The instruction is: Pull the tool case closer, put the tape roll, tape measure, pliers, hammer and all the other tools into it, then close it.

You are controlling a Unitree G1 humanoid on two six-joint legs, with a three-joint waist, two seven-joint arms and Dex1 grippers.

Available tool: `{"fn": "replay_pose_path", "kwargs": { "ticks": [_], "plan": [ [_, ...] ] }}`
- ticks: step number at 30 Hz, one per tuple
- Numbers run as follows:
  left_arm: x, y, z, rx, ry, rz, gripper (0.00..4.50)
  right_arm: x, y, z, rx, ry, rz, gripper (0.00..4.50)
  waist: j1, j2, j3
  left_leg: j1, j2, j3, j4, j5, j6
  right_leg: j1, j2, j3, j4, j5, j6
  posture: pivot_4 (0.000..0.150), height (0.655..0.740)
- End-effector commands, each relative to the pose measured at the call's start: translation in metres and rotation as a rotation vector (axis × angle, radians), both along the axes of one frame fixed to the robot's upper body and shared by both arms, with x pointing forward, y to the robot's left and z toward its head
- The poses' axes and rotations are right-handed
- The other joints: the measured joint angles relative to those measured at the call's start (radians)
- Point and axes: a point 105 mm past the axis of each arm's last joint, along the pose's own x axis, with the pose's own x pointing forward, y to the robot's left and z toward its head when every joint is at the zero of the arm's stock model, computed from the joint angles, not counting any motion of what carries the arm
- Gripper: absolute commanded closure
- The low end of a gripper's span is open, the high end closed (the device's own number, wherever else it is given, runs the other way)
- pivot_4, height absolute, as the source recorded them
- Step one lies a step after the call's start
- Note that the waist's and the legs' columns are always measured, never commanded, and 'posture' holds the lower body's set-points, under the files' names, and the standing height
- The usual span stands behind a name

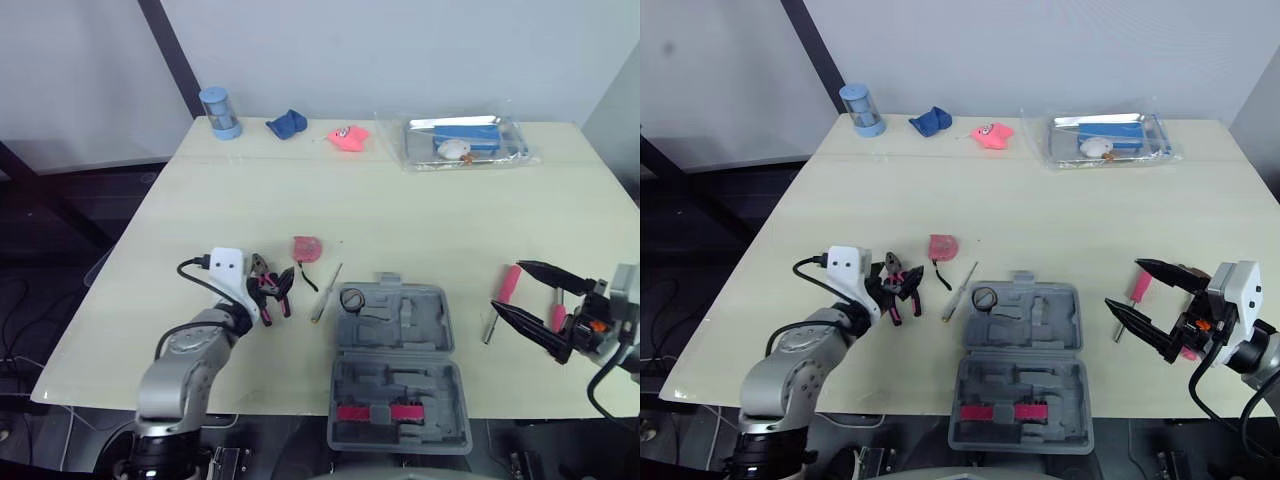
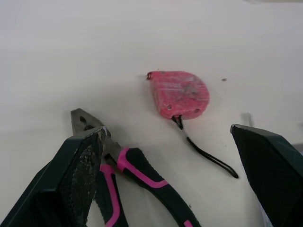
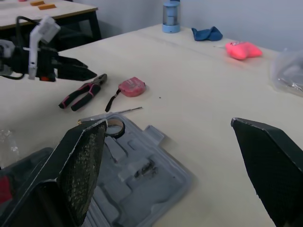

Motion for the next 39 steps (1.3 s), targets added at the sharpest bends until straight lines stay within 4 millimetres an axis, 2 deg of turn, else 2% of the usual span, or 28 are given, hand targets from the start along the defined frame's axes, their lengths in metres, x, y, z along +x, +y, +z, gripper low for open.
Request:
{"fn": "replay_pose_path", "kwargs": {
  "ticks": [1, 10, 18, 26, 31, 39],
  "plan": [
    [0.011, -0.021, 0.004, 0.017, -0.004, 0.002, 0.0, -0.001, 0.007, 0.007, -0.01, -0.037, 0.04, 0.09, 0.002, -0.001, 0.0, 0.0, 0.0, 0.0, 0.001, 0.0, 0.0, 0.0, 0.0, 0.0, 0.0, 0.0, 0.0, 0.15, 0.74],
    [0.025, -0.037, -0.016, 0.077, 0.118, -0.005, 0.0, -0.005, 0.016, 0.009, -0.05, -0.062, 0.122, 0.09, -0.001, -0.001, 0.0, 0.001, 0.0, 0.0, 0.001, 0.002, -0.003, 0.001, 0.002, -0.003, 0.001, 0.0, 0.0, 0.15, 0.74],
    [0.028, -0.056, -0.022, 0.054, 0.18, -0.021, 0.0, -0.017, 0.009, 0.009, -0.094, -0.086, 0.231, 0.09, 0.0, -0.003, 0.001, 0.0, -0.001, 0.0, 0.002, 0.002, -0.003, 0.001, 0.001, -0.003, 0.0, 0.0, 0.0, 0.15, 0.74],
    [0.028, -0.055, -0.028, 0.07, 0.217, 0.001, 0.0, -0.018, 0.003, 0.009, -0.091, -0.083, 0.238, 0.09, 0.0, -0.003, 0.001, 0.0, 0.0, -0.001, 0.002, 0.002, -0.003, 0.001, 0.001, -0.003, 0.001, 0.0, 0.0, 0.15, 0.74],
    [0.033, -0.045, -0.031, 0.084, 0.228, 0.083, 0.0, -0.018, 0.002, 0.007, -0.092, -0.083, 0.223, 0.09, 0.002, -0.003, 0.001, 0.0, -0.001, -0.001, 0.002, 0.002, -0.003, 0.001, 0.001, -0.002, 0.0, 0.0, 0.0, 0.15, 0.74],
    [0.038, -0.042, -0.038, 0.153, 0.241, 0.087, 0.0, -0.019, 0.001, 0.005, -0.105, -0.084, 0.221, 0.09, 0.0, -0.003, 0.001, 0.001, -0.001, -0.001, 0.002, 0.002, -0.003, 0.001, 0.001, -0.002, 0.001, 0.0, 0.0, 0.15, 0.74]
  ]
}}
